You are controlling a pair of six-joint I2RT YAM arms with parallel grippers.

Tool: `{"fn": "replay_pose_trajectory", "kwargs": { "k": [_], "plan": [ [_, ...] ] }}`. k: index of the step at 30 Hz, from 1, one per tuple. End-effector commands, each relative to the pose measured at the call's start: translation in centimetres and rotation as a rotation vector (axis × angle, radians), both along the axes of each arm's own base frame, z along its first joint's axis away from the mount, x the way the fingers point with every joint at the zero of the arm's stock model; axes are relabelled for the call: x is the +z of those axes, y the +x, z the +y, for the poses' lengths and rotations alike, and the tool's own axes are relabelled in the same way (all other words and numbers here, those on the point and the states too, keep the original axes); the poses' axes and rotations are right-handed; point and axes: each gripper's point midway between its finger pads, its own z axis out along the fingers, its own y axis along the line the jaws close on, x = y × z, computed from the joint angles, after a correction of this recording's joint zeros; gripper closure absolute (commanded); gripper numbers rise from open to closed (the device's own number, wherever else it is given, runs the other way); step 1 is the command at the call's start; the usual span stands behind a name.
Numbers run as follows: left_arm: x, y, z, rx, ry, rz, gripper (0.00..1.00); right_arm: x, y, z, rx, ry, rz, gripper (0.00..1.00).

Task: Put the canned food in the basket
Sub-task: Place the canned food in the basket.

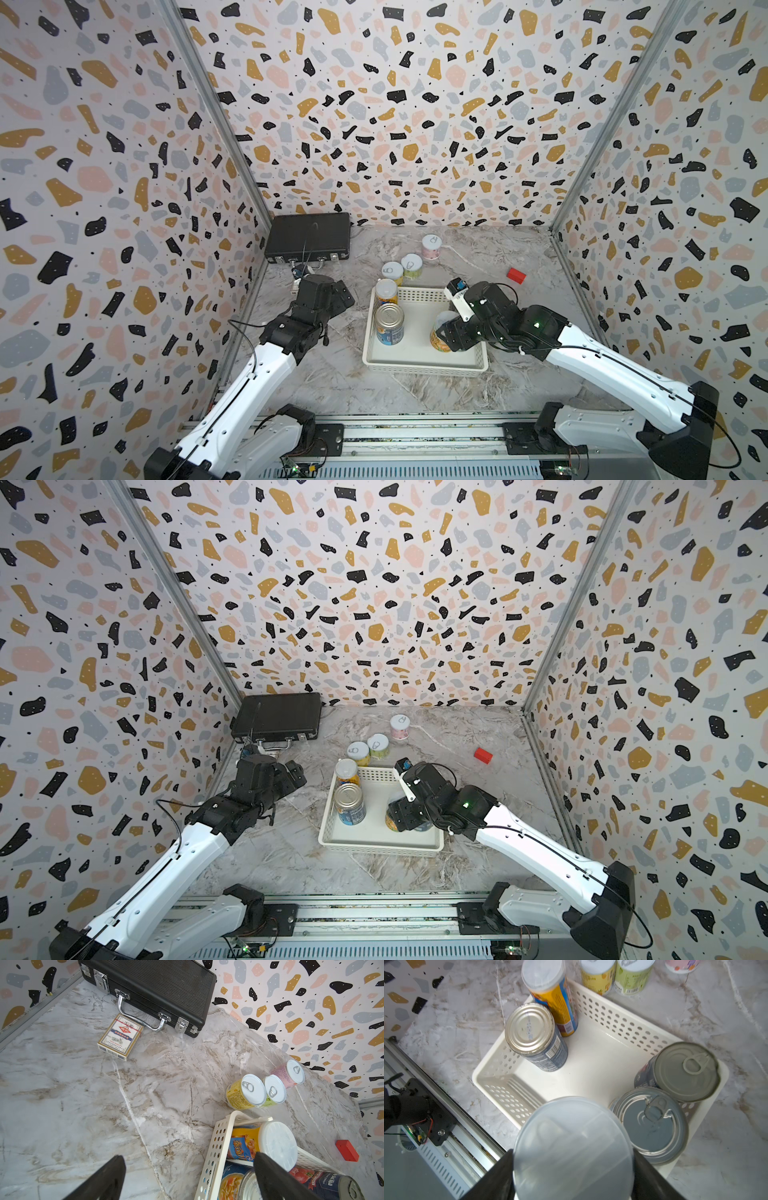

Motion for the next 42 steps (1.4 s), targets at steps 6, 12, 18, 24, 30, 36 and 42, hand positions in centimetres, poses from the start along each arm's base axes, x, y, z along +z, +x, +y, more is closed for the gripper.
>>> {"fn": "replay_pose_trajectory", "kwargs": {
  "k": [6,12,18,24,30,36,42],
  "plan": [
    [1.3,0.6,0.0,0.007,-0.016,-0.047,0.00,0.1,-0.8,0.4,-0.013,0.068,-0.048,0.68],
    [1.3,0.5,0.1,0.011,-0.014,-0.049,0.00,-2.0,-0.8,-0.7,-0.041,0.011,-0.052,0.68],
    [1.3,0.6,0.1,0.010,-0.013,-0.047,0.00,-3.8,-0.9,-1.7,-0.070,-0.030,-0.041,0.68],
    [1.2,0.5,0.1,0.008,-0.014,-0.042,0.00,-4.2,-0.1,-3.4,-0.126,-0.103,-0.088,0.69],
    [1.3,0.4,0.2,0.011,-0.015,-0.046,0.00,-4.1,0.6,-5.0,-0.179,-0.155,-0.138,0.71],
    [1.4,0.4,0.2,0.012,-0.016,-0.050,0.00,-6.6,-0.5,-5.6,-0.190,-0.146,-0.080,0.71],
    [1.3,0.5,0.1,0.010,-0.019,-0.047,0.00,-9.5,-1.4,-6.2,-0.201,-0.168,-0.030,0.70]
  ]
}}
